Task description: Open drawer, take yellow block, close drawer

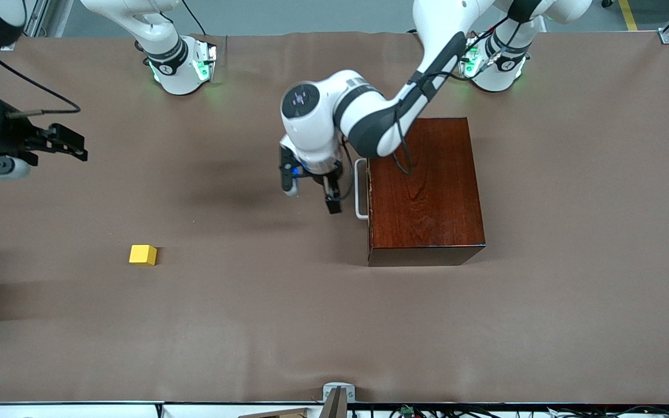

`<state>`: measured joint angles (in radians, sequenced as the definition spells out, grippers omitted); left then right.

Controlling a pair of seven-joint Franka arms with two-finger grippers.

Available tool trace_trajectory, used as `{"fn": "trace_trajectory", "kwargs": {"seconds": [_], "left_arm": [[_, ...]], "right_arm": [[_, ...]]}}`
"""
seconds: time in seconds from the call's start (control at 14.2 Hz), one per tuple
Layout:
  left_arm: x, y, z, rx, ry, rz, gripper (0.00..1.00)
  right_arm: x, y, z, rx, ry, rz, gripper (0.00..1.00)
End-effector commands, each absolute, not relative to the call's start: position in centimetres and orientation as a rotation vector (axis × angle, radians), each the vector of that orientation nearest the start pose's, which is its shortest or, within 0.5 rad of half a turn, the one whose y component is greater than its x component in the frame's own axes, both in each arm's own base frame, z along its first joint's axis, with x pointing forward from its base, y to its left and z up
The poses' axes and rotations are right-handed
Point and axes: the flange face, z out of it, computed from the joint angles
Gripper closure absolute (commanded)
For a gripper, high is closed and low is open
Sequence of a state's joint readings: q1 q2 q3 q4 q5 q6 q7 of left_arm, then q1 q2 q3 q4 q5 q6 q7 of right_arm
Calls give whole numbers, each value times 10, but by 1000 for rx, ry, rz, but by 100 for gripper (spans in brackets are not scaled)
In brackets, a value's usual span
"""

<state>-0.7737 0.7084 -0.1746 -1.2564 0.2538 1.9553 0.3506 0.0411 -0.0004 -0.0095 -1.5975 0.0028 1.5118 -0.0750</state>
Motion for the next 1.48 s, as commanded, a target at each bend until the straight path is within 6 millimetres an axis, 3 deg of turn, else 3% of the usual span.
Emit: {"fn": "trace_trajectory", "kwargs": {"seconds": [0.0,0.14,0.28,0.42,0.63,0.78,1.06,1.2,1.41], "left_arm": [[459,-582,389,-2678,1594,-158,0],[459,-573,424,-2772,1522,-180,0],[455,-552,450,-2788,1489,-65,0],[458,-511,491,-2786,1397,49,0],[486,-424,548,-2833,1166,153,0],[518,-349,580,-2896,977,159,0],[568,-212,611,-2998,626,136,0],[577,-176,622,-3035,540,104,0],[575,-143,637,-3113,478,97,0]], "right_arm": [[545,13,629,-3136,-216,121,0],[544,12,631,-3138,-195,116,0],[546,11,631,-3138,-187,104,0],[548,10,641,-3139,-183,63,0],[553,8,649,-3139,-152,34,0],[553,7,647,-3135,-97,50,0],[549,3,633,-3131,-59,101,0],[550,-4,631,-3131,-39,98,0],[550,-11,632,-3130,-18,93,0]]}}
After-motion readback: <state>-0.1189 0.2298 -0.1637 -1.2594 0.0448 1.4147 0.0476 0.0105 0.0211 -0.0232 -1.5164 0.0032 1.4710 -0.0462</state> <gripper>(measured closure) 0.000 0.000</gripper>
